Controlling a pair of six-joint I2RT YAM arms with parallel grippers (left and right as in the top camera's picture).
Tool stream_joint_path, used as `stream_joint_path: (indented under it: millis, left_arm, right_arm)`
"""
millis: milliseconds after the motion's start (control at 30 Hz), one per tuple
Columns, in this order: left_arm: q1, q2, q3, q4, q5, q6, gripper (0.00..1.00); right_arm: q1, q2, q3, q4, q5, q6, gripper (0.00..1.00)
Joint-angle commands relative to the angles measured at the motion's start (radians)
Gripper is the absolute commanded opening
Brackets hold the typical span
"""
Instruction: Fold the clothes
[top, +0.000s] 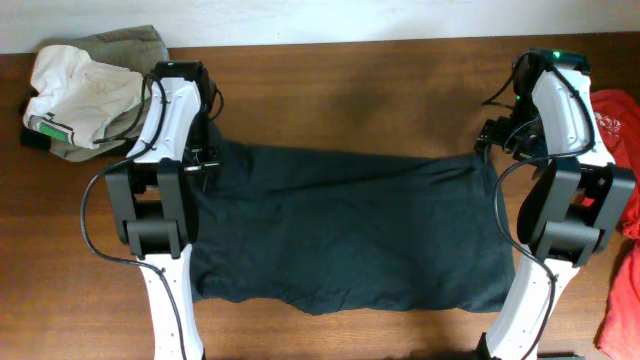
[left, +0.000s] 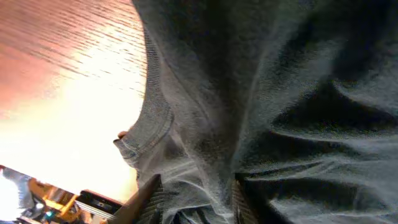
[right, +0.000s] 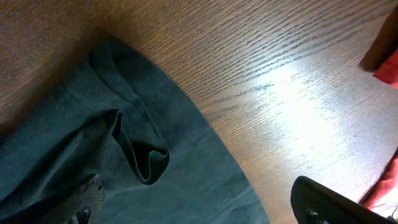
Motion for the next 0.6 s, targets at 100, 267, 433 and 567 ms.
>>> stream_joint_path:
  millis: [100, 267, 433, 567]
  left_arm:
    - [0.014, -0.114, 0.007, -0.004, -0.030, 0.010, 0.50]
    - [0.019, -0.172, 0.006, 0.175, 0.043, 0.094, 0.35]
    - [0.019, -0.029, 0.004, 0.207, 0.119, 0.120, 0.18]
    - [0.019, 0.033, 0.004, 0.197, 0.099, 0.119, 0.13]
  right_arm:
    - [-0.006, -0.012, -0.009, 0.008, -0.010, 0.006, 0.99]
    - [0.000, -0.012, -0.009, 0.076, -0.204, -0.101, 0.99]
    - [0.042, -0.012, -0.009, 0.097, -0.216, -0.108, 0.83]
    - [0.099, -0.011, -0.025, 0.105, -0.216, -0.123, 0.83]
